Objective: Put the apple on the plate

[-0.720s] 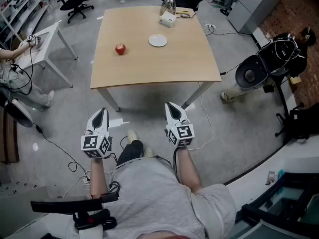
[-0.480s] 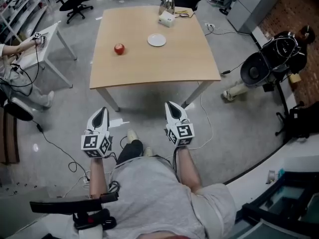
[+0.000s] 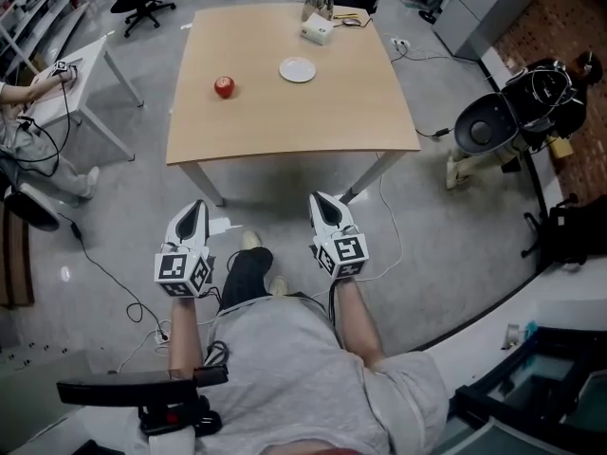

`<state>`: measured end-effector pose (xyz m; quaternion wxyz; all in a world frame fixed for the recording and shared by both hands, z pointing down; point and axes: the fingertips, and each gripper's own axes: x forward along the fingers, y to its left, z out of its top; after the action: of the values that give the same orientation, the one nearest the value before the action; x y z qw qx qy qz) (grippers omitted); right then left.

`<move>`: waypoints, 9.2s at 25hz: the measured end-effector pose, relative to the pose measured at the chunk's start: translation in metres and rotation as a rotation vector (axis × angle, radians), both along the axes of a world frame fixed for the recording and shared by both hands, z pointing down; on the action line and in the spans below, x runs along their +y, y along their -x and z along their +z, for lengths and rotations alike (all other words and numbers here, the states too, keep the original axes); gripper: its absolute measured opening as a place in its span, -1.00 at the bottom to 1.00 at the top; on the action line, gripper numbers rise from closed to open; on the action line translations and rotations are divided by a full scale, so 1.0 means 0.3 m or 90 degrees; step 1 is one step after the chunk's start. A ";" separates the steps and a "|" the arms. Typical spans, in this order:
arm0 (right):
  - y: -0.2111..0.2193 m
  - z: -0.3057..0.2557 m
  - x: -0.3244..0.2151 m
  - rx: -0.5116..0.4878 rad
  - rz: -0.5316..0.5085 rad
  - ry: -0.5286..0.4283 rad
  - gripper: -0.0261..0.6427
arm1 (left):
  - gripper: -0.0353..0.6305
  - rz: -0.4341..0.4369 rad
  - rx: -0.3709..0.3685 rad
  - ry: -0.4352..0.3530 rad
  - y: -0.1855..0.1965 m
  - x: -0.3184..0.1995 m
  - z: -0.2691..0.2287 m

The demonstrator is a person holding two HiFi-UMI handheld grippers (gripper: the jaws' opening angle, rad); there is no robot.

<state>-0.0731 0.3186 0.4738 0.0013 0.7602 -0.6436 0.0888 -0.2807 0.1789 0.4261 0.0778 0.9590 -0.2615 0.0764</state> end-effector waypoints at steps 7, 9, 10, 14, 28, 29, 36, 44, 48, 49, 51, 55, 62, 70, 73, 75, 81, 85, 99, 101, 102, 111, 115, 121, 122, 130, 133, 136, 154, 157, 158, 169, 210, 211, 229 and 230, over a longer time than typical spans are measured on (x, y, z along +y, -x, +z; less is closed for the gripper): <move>-0.053 0.021 -0.128 0.006 -0.015 0.014 -0.90 | -0.83 -0.004 0.000 0.004 -0.070 -0.120 0.023; -0.082 0.024 -0.183 0.007 -0.020 0.015 -0.90 | -0.83 -0.008 0.001 0.007 -0.099 -0.171 0.036; -0.097 0.025 -0.210 0.008 -0.023 0.017 -0.90 | -0.83 -0.011 0.002 0.009 -0.114 -0.194 0.041; -0.152 0.023 -0.341 0.014 -0.039 0.023 -0.90 | -0.83 -0.021 0.000 0.015 -0.166 -0.301 0.054; -0.282 0.036 -0.769 0.002 -0.078 0.038 -0.90 | -0.83 -0.055 -0.014 0.041 -0.290 -0.685 0.076; -0.293 0.040 -0.798 0.002 -0.081 0.040 -0.90 | -0.83 -0.059 -0.016 0.044 -0.300 -0.712 0.083; -0.344 0.070 -0.996 0.007 -0.105 0.056 -0.90 | -0.83 -0.074 -0.030 0.062 -0.341 -0.878 0.134; -0.378 0.119 -1.184 0.013 -0.128 0.073 -0.90 | -0.83 -0.090 -0.045 0.078 -0.347 -1.025 0.193; -0.372 0.121 -1.264 0.020 -0.140 0.070 -0.90 | -0.83 -0.098 -0.052 0.081 -0.329 -1.075 0.218; -0.371 0.119 -1.282 0.022 -0.142 0.070 -0.90 | -0.83 -0.101 -0.051 0.084 -0.325 -1.085 0.222; -0.370 0.114 -1.313 0.027 -0.148 0.070 -0.90 | -0.83 -0.104 -0.050 0.090 -0.319 -1.101 0.227; -0.371 0.108 -1.379 0.043 -0.160 0.066 -0.90 | -0.83 -0.104 -0.053 0.092 -0.316 -1.126 0.243; -0.373 0.185 -1.492 0.063 -0.186 0.082 -0.90 | -0.83 -0.126 -0.060 0.108 -0.289 -1.146 0.312; -0.360 0.247 -1.590 0.079 -0.238 0.090 -0.89 | -0.83 -0.179 -0.061 0.124 -0.243 -1.117 0.352; -0.360 0.287 -1.633 0.076 -0.262 0.097 -0.82 | -0.83 -0.208 -0.066 0.134 -0.228 -1.092 0.383; -0.360 0.315 -1.659 0.074 -0.276 0.103 -0.77 | -0.83 -0.228 -0.070 0.141 -0.221 -1.070 0.401; -0.356 0.386 -1.735 0.070 -0.314 0.117 -0.57 | -0.83 -0.280 -0.074 0.162 -0.201 -1.007 0.448; -0.342 0.437 -1.800 0.074 -0.328 0.128 -0.38 | -0.83 -0.310 -0.076 0.164 -0.172 -0.986 0.457; -0.316 0.633 -1.900 0.077 -0.370 0.200 0.05 | -0.83 -0.393 -0.090 0.190 -0.107 -0.905 0.504; -0.309 0.650 -1.913 0.082 -0.373 0.204 0.13 | -0.83 -0.400 -0.090 0.191 -0.102 -0.902 0.509; -0.305 0.660 -1.920 0.084 -0.374 0.207 0.17 | -0.83 -0.404 -0.090 0.191 -0.099 -0.901 0.511; -0.291 0.738 -1.950 0.088 -0.388 0.231 0.45 | -0.83 -0.441 -0.093 0.195 -0.067 -0.876 0.519; -0.291 0.762 -1.955 0.082 -0.388 0.234 0.53 | -0.83 -0.453 -0.095 0.198 -0.062 -0.857 0.526; -0.294 0.776 -1.964 0.078 -0.379 0.240 0.50 | -0.83 -0.462 -0.096 0.200 -0.057 -0.843 0.532; -0.297 0.778 -1.965 0.080 -0.377 0.241 0.44 | -0.83 -0.463 -0.096 0.201 -0.056 -0.842 0.532; -0.305 0.788 -1.961 0.084 -0.366 0.247 0.23 | -0.83 -0.458 -0.099 0.197 -0.058 -0.851 0.525; -0.308 0.785 -1.956 0.079 -0.367 0.248 0.23 | -0.83 -0.454 -0.099 0.195 -0.065 -0.857 0.517; -0.312 0.771 -1.955 0.073 -0.364 0.240 0.23 | -0.83 -0.447 -0.098 0.191 -0.073 -0.865 0.507; -0.454 0.608 -1.868 0.047 -0.303 0.189 0.22 | -0.83 -0.370 -0.091 0.165 -0.181 -0.899 0.447; -0.503 0.583 -1.849 0.047 -0.288 0.183 0.22 | -0.83 -0.353 -0.090 0.162 -0.218 -0.910 0.437; -0.519 0.574 -1.843 0.047 -0.282 0.182 0.22 | -0.83 -0.347 -0.089 0.161 -0.230 -0.914 0.434; -0.701 0.519 -1.758 0.044 -0.215 0.175 0.22 | -0.83 -0.289 -0.087 0.156 -0.362 -0.932 0.407; -1.227 0.610 -1.557 0.020 -0.048 0.203 0.22 | -0.83 -0.133 -0.120 0.163 -0.806 -0.993 0.453; -1.233 0.618 -1.558 0.019 -0.049 0.204 0.22 | -0.83 -0.132 -0.122 0.163 -0.814 -0.995 0.457; -1.324 0.737 -1.612 0.005 -0.059 0.224 0.22 | -0.83 -0.138 -0.148 0.177 -0.905 -1.024 0.515; -1.326 0.743 -1.615 0.005 -0.060 0.225 0.22 | -0.83 -0.138 -0.150 0.177 -0.909 -1.026 0.519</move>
<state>0.3247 -0.1658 0.6966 0.1418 0.7172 -0.6530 0.1977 -0.0080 -0.1288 0.5818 0.1862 0.8898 -0.3574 0.2143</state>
